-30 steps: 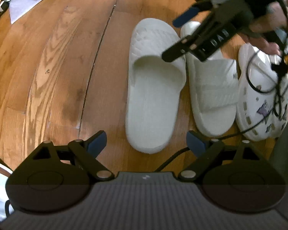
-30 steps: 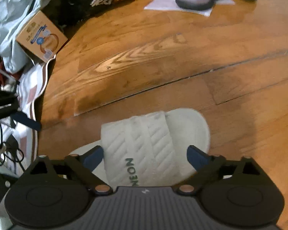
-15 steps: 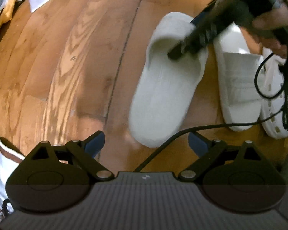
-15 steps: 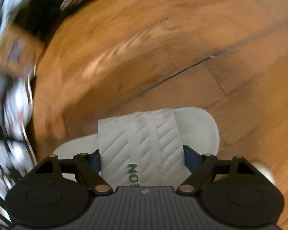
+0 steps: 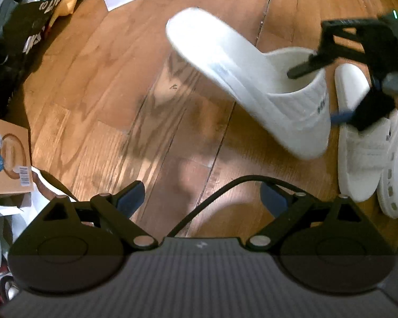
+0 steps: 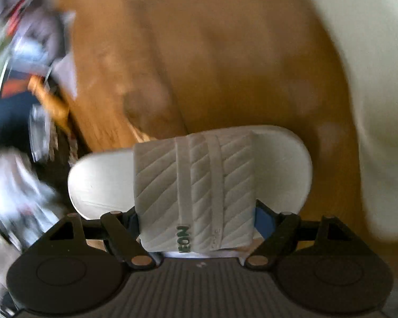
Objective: Organize scattered shoes
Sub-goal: 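Grasp the slide with the right gripper, rotate it and set it beside its mate, then push the slide pair together with the right gripper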
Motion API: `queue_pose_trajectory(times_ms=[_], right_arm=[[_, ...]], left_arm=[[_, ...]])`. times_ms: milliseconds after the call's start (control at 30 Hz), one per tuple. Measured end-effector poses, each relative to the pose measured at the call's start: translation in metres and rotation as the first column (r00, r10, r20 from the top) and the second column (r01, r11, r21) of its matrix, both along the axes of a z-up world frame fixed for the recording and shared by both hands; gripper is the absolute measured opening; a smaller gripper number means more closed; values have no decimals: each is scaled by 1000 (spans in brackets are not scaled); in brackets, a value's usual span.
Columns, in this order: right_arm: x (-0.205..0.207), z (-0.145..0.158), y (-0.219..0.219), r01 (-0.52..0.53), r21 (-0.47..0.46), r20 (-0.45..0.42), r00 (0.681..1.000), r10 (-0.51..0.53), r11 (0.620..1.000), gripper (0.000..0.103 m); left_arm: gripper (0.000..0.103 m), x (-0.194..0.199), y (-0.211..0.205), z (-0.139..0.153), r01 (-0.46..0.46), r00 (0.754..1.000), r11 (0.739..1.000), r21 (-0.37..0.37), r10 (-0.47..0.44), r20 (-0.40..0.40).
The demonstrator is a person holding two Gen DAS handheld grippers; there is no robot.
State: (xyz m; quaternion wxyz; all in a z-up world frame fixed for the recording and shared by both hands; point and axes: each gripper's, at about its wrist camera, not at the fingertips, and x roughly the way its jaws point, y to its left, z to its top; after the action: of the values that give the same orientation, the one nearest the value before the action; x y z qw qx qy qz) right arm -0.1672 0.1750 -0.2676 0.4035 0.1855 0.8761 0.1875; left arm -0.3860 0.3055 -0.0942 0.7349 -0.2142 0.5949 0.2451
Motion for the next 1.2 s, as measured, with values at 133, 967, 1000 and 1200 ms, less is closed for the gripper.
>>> queue_pose_trajectory(times_ms=[133,967,1000,1200], right_arm=[[-35,7,-62,242,-170,-2,969,-246,955,90],[-20,61,38,-678,-65,627,543,558,732,63],[-15,49,37,-662,-49,587,587,558,748,45],[-4,45,30,-629,-114,566,595,571,769,17]], left_arm=[[95,6,0,-4,-7,1000,1000,-16,7,13],[95,25,-19,-21,118,992,992,38,-116,-45],[95,26,-19,-21,119,992,992,36,-117,-45],[95,34,-20,-23,124,992,992,24,-123,-42]])
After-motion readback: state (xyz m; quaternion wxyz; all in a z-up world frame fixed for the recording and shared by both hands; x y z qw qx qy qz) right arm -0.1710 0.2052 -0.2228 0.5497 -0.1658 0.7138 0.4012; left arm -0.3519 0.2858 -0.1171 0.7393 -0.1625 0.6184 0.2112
